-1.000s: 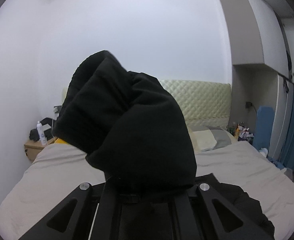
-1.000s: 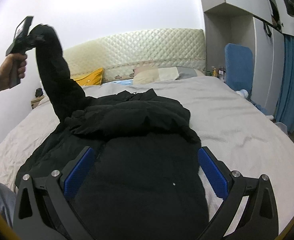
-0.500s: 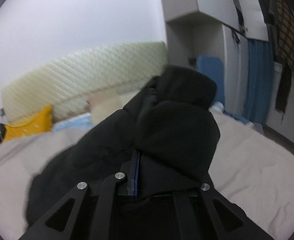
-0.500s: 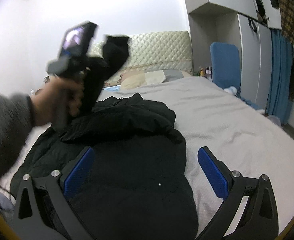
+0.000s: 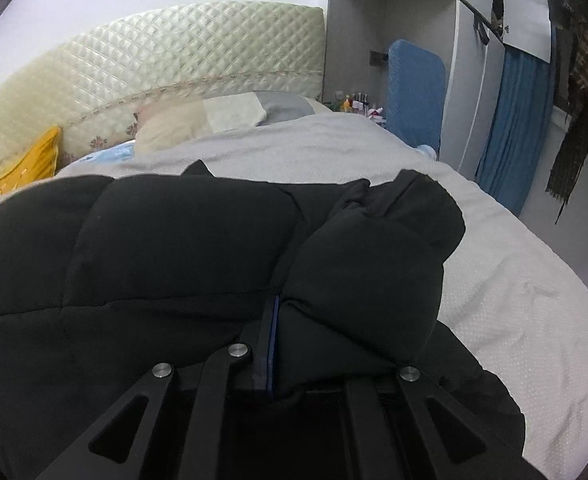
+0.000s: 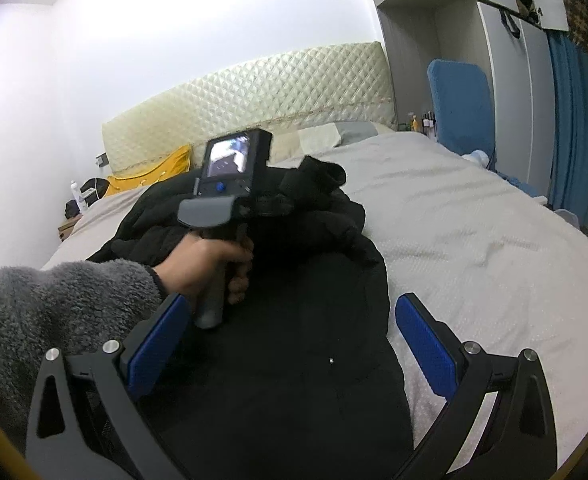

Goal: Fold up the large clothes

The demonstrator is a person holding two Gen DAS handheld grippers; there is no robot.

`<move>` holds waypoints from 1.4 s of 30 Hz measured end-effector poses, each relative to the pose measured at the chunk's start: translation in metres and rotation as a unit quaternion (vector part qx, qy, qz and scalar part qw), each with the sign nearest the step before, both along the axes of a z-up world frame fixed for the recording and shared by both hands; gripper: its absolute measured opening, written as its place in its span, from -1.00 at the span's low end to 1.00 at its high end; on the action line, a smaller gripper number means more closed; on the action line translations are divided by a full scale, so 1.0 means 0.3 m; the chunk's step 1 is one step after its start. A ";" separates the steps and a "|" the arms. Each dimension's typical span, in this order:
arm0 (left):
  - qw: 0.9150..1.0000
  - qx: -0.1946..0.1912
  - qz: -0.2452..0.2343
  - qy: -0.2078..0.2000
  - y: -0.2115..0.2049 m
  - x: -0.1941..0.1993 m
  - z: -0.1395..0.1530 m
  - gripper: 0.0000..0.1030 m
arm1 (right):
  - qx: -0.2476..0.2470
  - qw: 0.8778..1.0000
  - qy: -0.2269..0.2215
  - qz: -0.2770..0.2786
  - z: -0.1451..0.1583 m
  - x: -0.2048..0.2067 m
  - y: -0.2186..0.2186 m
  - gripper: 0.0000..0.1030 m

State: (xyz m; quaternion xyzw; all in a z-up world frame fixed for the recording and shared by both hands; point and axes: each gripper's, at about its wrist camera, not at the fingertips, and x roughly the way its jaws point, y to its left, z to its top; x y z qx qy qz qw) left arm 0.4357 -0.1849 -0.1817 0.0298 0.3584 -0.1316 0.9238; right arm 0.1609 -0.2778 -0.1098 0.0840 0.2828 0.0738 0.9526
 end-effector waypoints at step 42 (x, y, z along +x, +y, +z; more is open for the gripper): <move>0.998 0.005 0.056 0.015 0.804 0.103 0.039 0.77 | -0.120 0.992 0.024 0.041 -0.184 0.931 0.335 0.56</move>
